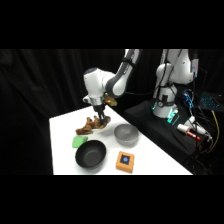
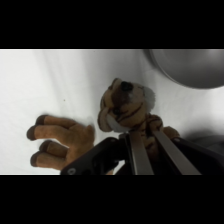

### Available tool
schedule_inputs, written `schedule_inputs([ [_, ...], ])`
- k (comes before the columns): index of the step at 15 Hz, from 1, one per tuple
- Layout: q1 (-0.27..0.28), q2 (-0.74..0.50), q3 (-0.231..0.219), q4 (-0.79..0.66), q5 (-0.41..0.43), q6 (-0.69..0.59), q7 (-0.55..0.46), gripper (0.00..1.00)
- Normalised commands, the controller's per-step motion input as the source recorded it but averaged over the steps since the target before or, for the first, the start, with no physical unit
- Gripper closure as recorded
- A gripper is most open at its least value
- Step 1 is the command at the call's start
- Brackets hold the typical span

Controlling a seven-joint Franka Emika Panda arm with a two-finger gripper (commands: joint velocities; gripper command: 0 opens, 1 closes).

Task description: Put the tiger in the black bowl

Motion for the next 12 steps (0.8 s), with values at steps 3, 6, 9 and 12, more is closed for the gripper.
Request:
schedule_inputs([
  [3,0.090,-0.24,0.059,0.12,-0.145,-0.34,0.11,0.94],
  [6,0.085,-0.03,0.108,0.27,-0.070,-0.20,0.08,0.94],
  [9,0.094,0.20,0.091,0.44,-0.080,-0.15,0.09,0.94],
  [12,0.095,0.29,0.072,0.48,-0.083,-0.15,0.07,0.94],
])
